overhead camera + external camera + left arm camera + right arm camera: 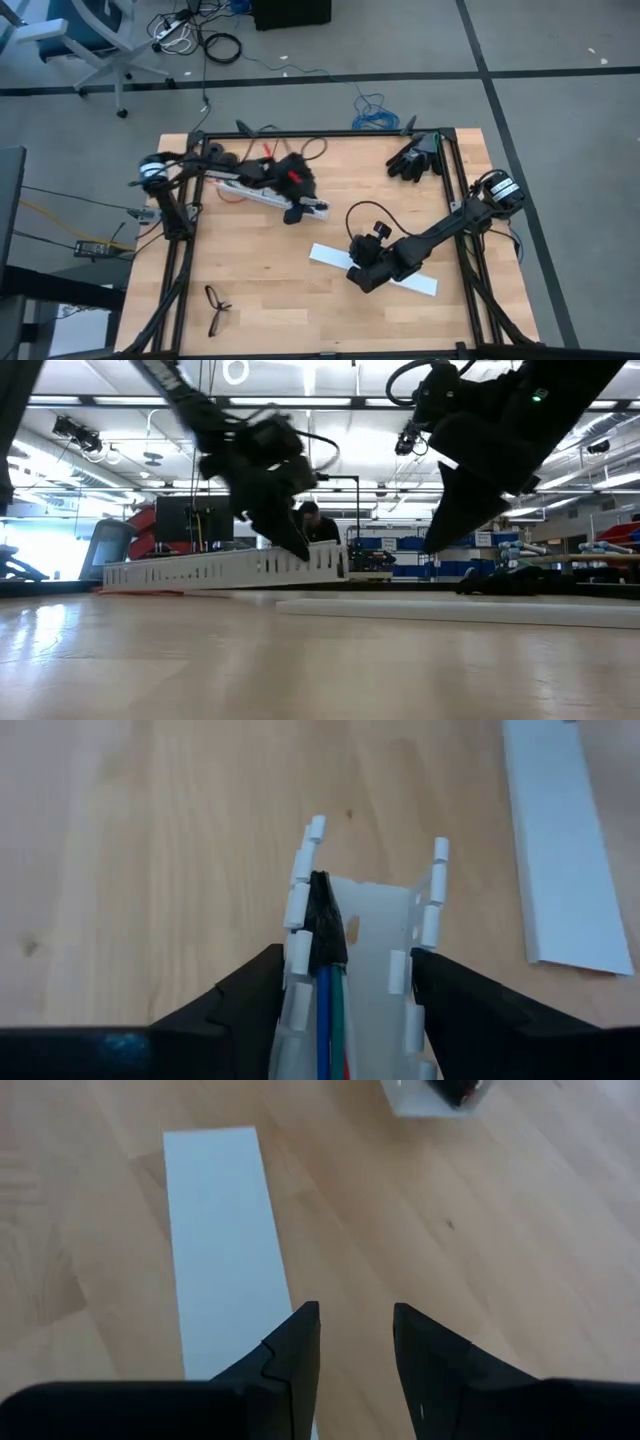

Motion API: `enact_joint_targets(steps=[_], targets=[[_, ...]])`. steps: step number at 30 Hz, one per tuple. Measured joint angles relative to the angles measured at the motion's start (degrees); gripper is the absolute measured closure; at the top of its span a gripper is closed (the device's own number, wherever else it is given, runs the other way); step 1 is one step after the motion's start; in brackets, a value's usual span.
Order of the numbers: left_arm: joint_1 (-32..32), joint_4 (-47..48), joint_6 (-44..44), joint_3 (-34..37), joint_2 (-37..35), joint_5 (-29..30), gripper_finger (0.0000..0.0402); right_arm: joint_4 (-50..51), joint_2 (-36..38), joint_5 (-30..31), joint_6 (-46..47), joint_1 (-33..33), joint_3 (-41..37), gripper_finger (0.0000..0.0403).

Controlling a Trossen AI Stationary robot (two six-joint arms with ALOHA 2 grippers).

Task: Ziptie cables
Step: Close the white cable duct

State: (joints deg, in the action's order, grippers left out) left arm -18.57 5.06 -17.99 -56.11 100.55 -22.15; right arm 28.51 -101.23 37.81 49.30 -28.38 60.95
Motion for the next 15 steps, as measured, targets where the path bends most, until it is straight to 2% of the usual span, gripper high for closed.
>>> enact_joint_targets(steps=[3,5,8,15], targets=[[0.46,-11.05,0.99,8.37,-4.08,0.57,0.0183,-2.26,0.00,-0.60,-1.97,1.20,-0.02,0.0287],[0.76,-14.71,1.49,11.91,-5.32,2.05,0.0183,-5.55,0.00,-3.23,-4.43,2.66,0.00,0.0288],[0.72,-15.18,2.23,14.26,-5.46,3.41,0.0183,-12.11,0.00,-9.41,-9.53,5.93,0.00,0.0288],[1.06,-12.01,4.67,14.72,-5.55,3.43,0.0183,-21.89,0.02,-17.37,-17.74,12.72,0.00,0.0277]])
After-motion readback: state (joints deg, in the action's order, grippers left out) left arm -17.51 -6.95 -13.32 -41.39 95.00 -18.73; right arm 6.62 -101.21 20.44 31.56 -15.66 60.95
